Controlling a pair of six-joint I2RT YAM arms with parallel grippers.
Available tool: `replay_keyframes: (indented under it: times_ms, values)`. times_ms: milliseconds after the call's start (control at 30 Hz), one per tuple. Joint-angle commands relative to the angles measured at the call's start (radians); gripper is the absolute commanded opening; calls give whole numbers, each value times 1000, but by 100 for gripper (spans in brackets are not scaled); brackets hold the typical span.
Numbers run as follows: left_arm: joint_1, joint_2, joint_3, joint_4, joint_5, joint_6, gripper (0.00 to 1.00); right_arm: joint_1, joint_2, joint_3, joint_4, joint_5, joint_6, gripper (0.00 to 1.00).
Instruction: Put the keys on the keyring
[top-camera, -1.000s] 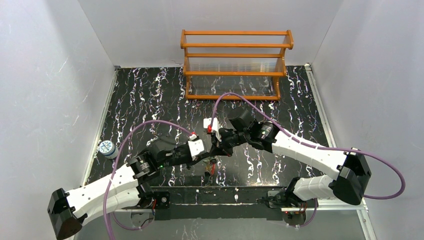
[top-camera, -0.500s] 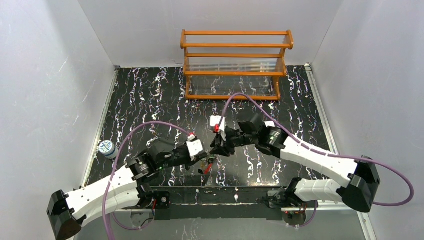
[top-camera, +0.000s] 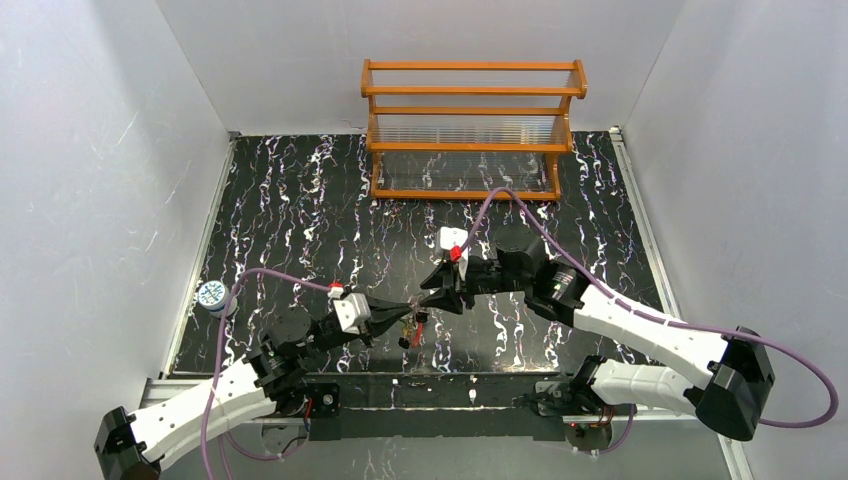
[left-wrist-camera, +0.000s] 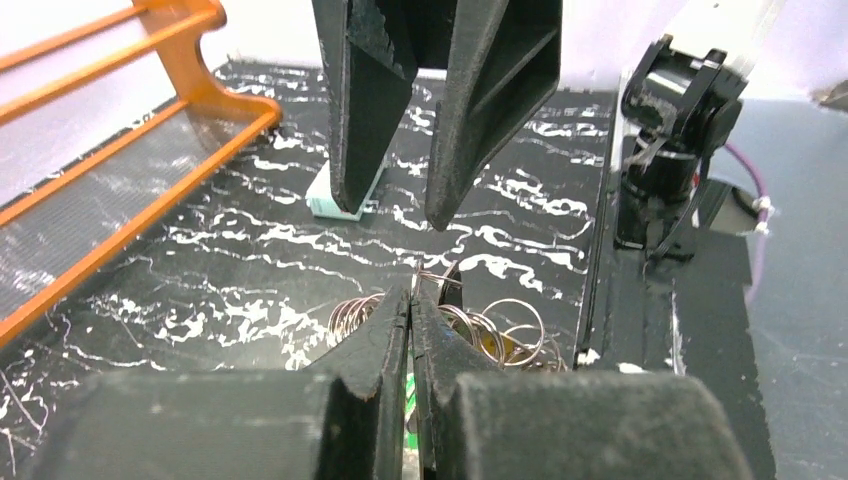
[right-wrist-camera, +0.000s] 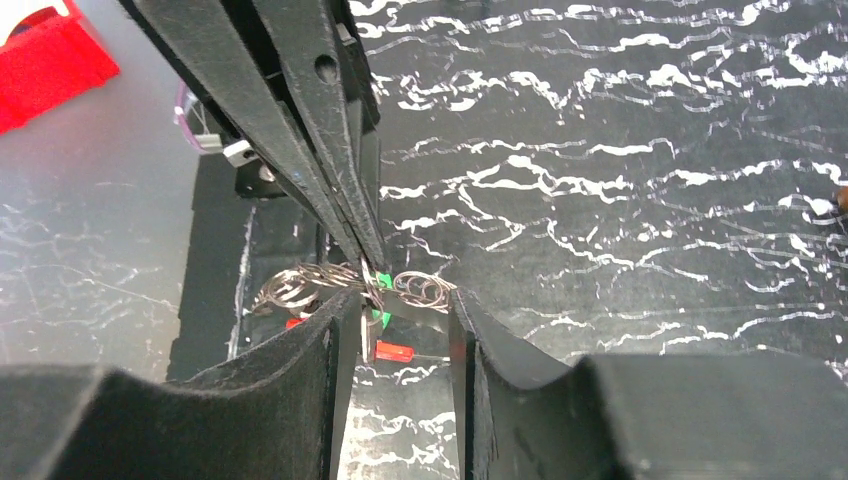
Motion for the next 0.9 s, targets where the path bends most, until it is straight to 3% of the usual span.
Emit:
replay_keyframes:
  times_ms: [0, 333, 467, 800, 867]
  values:
    - [-1, -33, -21, 226, 32, -39, 0, -3, -36, 3, 109, -85, 36, 46]
    - [-1, 9, -8, 259, 81, -47, 0, -3, 13, 8, 140, -124, 91, 42]
    - [-1, 4, -8, 263, 78, -42, 0, -3, 21, -6, 115, -106, 71, 29]
    - [-1, -19, -9, 264, 71, -33, 0, -3, 4, -43, 89, -58, 44, 27]
    - [-1, -20, -9, 264, 70, -33, 0, -4, 0, -44, 86, -53, 37, 21]
